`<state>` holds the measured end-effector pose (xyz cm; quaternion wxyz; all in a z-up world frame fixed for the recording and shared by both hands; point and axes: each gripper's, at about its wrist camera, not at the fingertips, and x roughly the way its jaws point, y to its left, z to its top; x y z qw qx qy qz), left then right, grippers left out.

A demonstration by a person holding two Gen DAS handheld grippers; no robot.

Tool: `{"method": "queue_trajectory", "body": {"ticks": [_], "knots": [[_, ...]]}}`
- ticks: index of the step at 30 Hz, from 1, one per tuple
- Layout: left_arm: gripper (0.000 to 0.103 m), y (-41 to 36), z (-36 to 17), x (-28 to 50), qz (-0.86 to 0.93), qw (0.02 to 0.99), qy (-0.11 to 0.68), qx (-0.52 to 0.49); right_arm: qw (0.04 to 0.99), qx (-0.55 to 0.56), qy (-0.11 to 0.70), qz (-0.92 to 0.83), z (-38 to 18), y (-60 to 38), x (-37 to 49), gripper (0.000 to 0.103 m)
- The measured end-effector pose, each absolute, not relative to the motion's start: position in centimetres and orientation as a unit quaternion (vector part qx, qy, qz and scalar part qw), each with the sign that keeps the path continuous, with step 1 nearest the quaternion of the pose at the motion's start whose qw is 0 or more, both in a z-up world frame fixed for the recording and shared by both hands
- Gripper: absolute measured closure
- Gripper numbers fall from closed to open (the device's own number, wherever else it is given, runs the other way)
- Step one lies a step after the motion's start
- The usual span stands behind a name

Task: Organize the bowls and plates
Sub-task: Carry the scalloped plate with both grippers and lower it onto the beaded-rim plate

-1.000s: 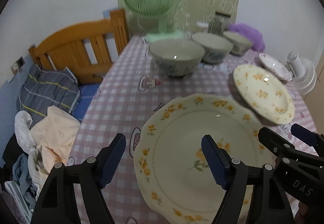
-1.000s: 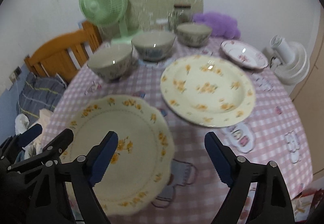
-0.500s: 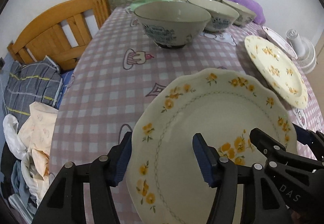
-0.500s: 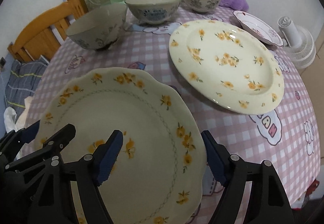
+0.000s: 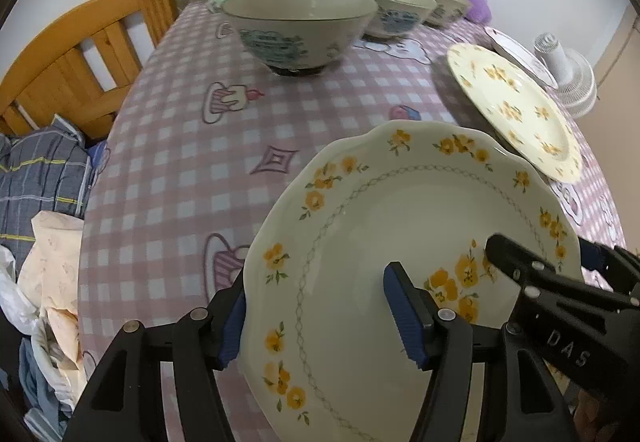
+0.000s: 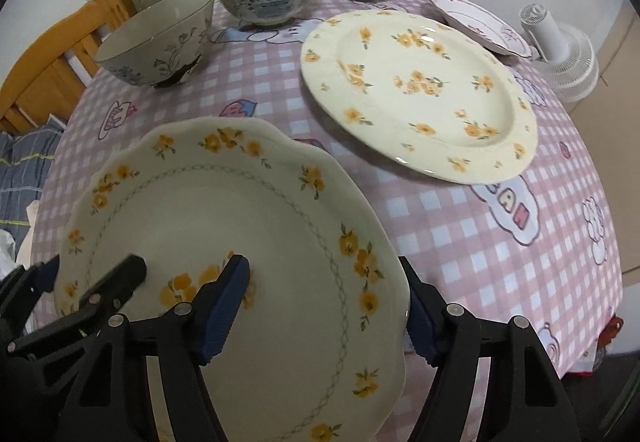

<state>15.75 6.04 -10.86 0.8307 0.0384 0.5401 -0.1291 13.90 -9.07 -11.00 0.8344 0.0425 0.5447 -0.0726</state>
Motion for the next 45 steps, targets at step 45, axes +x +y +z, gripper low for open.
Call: {"method": "queue_trajectory", "body": {"ticks": [45], "knots": [[0.036, -22.1, -9.1, 12.3, -0.12, 0.844, 0.52, 0.051, 0.852, 0.063, 0.515, -0.071, -7.8, -37.3, 11.3, 0.029]]}}
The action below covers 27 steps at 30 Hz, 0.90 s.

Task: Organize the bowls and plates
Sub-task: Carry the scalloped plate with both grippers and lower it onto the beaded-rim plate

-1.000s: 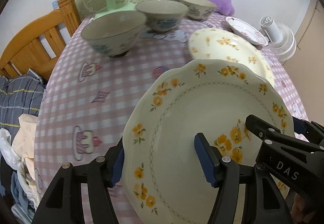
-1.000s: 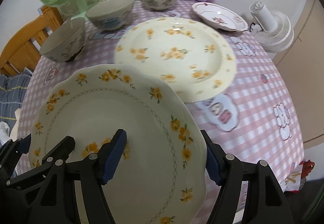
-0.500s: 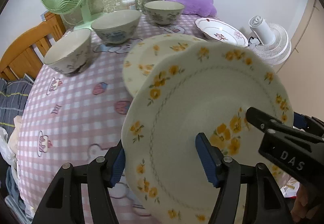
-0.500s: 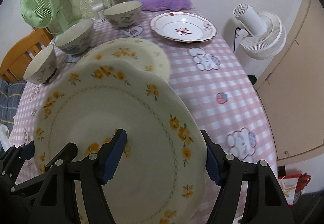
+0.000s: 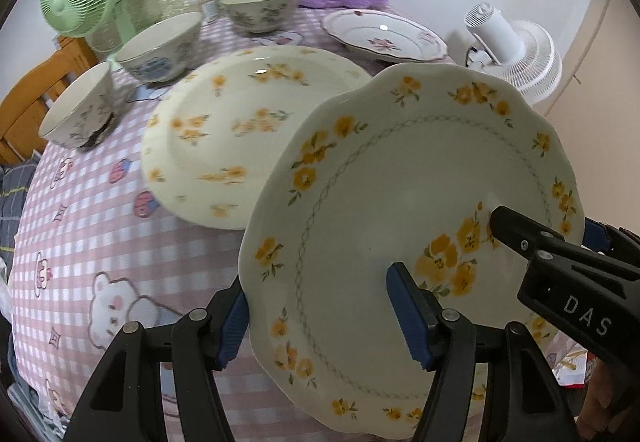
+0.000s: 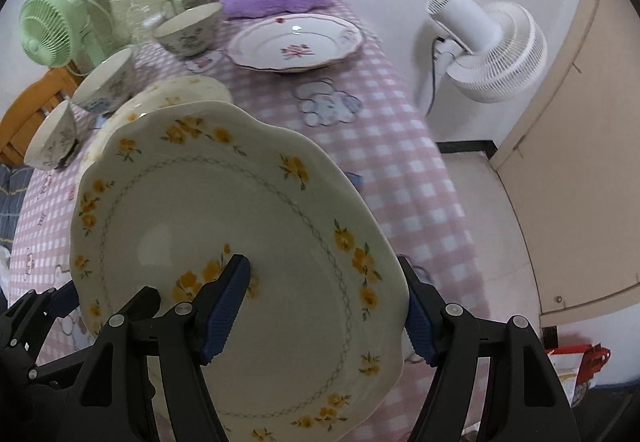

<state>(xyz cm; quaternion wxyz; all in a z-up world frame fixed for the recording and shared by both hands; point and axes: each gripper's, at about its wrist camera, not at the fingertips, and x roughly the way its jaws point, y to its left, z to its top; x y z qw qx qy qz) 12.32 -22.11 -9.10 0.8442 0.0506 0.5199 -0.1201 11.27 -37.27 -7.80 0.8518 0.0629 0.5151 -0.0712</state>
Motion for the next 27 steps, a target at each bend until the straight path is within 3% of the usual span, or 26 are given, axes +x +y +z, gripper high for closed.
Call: {"method": "queue_trajectory", "body": {"ticks": [22, 27], "knots": [[0.033, -27.4, -11.3, 14.5, -0.125, 0.829, 0.54, 0.074, 0.823, 0.079, 0.556, -0.087, -10.9, -42.5, 12.5, 0.029], [0.021, -27.8, -11.6, 14.6, -0.138, 0.823, 0.546, 0.078, 0.819, 0.078, 0.561, -0.084, -11.2, -42.6, 12.8, 0.028]]}}
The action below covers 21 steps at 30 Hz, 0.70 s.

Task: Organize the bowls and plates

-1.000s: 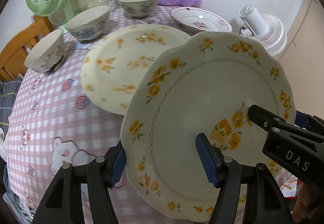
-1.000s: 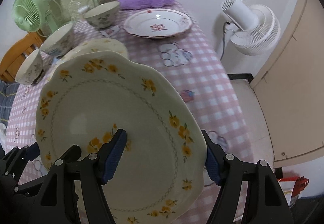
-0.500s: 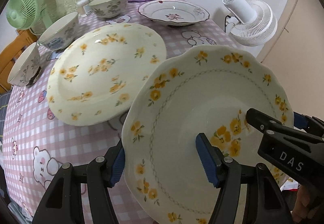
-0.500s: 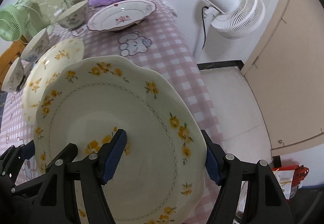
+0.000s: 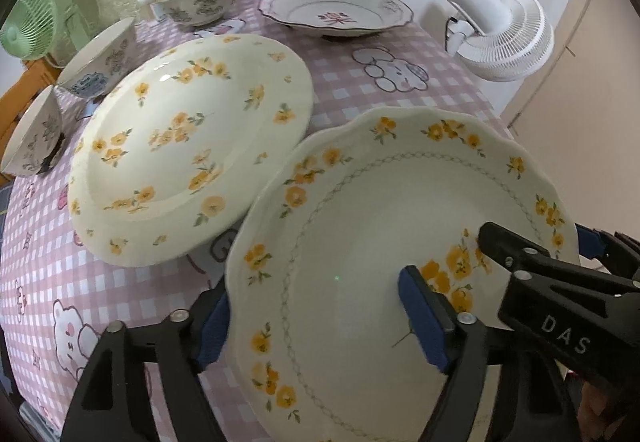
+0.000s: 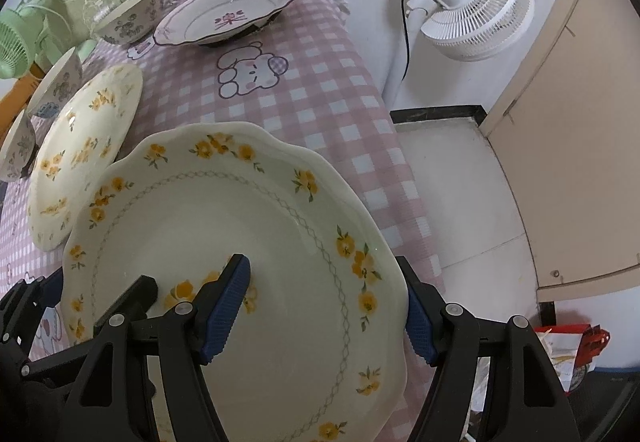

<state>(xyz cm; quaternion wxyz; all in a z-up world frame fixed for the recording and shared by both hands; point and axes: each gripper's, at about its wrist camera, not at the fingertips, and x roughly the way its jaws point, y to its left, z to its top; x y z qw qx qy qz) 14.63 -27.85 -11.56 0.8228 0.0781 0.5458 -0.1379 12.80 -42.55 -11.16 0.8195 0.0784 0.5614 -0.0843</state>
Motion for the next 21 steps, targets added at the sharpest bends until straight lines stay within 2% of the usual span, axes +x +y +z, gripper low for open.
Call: {"method": "queue_trajectory", "body": {"ticks": [7, 12, 21], "knots": [[0.012, -27.8, -10.7, 14.2, -0.155, 0.826, 0.537, 0.08, 0.824, 0.083, 0.556, -0.075, -10.8, -42.6, 12.6, 0.023], [0.007, -27.1, -8.9, 13.8, -0.167, 0.835, 0.518, 0.085, 0.843, 0.072, 0.527, -0.076, -8.5, -41.7, 12.0, 0.012], [0.007, -23.4, -5.8, 14.9, -0.174, 0.851, 0.491, 0.065, 0.87, 0.075, 0.484, -0.061, -4.6, -38.2, 12.2, 0.012]]}}
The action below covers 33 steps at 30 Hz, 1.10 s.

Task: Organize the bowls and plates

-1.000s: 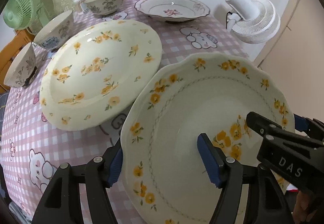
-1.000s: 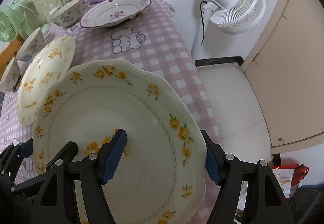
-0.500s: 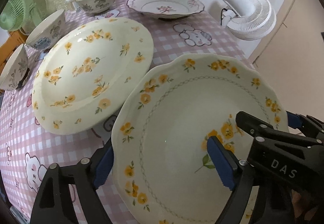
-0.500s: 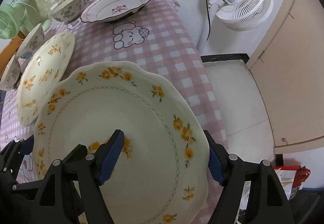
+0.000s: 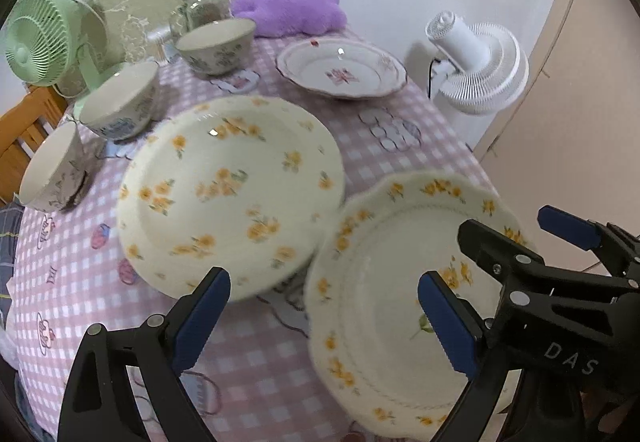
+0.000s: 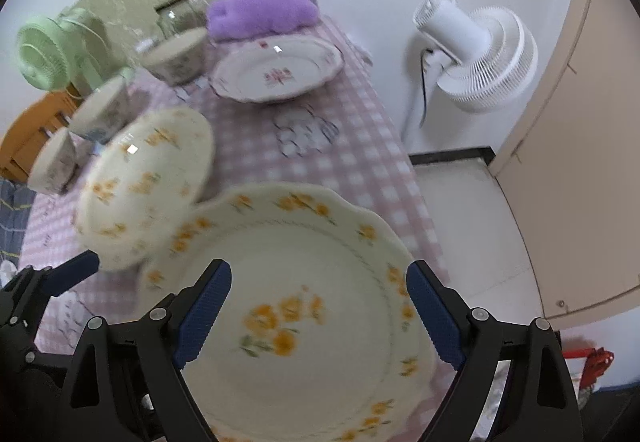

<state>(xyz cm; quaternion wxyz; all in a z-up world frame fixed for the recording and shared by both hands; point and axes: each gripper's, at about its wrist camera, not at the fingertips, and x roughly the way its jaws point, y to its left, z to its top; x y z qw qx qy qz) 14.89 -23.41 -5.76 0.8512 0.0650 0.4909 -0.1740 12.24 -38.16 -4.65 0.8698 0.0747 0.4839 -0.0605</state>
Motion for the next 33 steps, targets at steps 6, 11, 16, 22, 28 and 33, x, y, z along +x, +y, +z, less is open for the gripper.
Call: {"method": "queue_trajectory", "body": {"ticks": [6, 11, 16, 22, 28, 33], "knots": [[0.007, -20.3, -4.2, 16.0, -0.171, 0.859, 0.478, 0.056, 0.877, 0.079, 0.47, -0.064, -2.7, -34.6, 13.4, 0.012], [0.009, -17.5, -3.4, 18.0, -0.154, 0.866, 0.474, 0.047, 0.88, 0.082, 0.462, -0.068, -1.7, -31.9, 15.2, 0.012], [0.01, -16.1, -3.5, 20.8, -0.128, 0.873, 0.469, 0.04, 0.883, 0.091, 0.457, -0.056, -1.6, -30.3, 18.5, 0.012], [0.01, -15.4, -5.4, 25.2, -0.066, 0.881, 0.467, 0.036, 0.887, 0.07, 0.455, -0.021, -3.1, -29.6, 23.2, 0.012], [0.013, -14.5, -8.0, 28.2, -0.035, 0.871, 0.49, 0.02, 0.876, 0.063, 0.478, -0.01, -5.9, -29.7, 27.5, 0.021], [0.018, -14.7, -9.8, 28.9, -0.032, 0.86, 0.508, 0.028, 0.863, 0.06, 0.502, 0.006, -8.4, -29.3, 28.9, 0.026]]}}
